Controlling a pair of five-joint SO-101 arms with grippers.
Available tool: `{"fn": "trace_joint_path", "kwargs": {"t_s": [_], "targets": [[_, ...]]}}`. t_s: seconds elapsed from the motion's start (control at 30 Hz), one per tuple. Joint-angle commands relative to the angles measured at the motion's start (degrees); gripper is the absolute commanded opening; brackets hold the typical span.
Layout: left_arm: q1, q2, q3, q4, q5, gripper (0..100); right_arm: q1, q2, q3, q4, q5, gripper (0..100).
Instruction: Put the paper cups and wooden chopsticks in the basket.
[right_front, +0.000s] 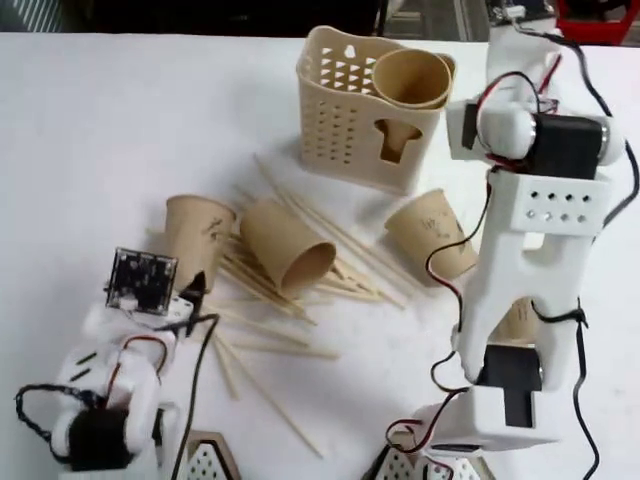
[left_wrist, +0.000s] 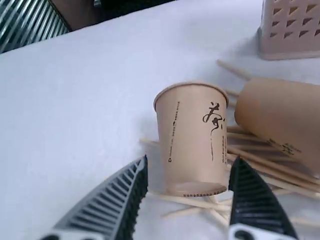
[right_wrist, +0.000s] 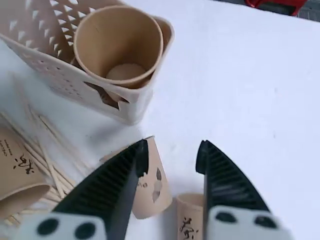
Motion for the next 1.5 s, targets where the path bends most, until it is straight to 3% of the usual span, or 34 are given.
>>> {"fn": "trace_joint_path", "kwargs": {"t_s": [0.0,0.17,0.33,0.63,0.93,1.3,1.47], "targets": [[3.47,-0.13,-8.88,4.4,0.0,28,1.98,-4.7,4.31,0.4,0.7,17.0],[5.85,4.26,-15.65,8.26,-4.4,28,2.51,-12.35,17.41,0.31,0.7,17.0],[7.08,18.59,-25.49,8.97,-6.77,28,2.51,-22.64,31.3,-1.19,0.79,17.0],[22.46,38.55,-36.57,12.75,-6.33,28,6.37,-43.03,67.52,-20.44,0.7,17.0],[27.82,49.54,-35.16,2.73,-3.43,28,9.71,-56.04,93.27,-35.91,0.18,17.0],[30.46,71.25,-35.43,-10.37,1.58,28,9.45,-67.65,101.36,-37.58,-3.08,17.0],[30.81,73.27,-35.08,-15.56,1.58,19,9.36,-70.99,104.18,-39.16,-3.08,17.0]]}}
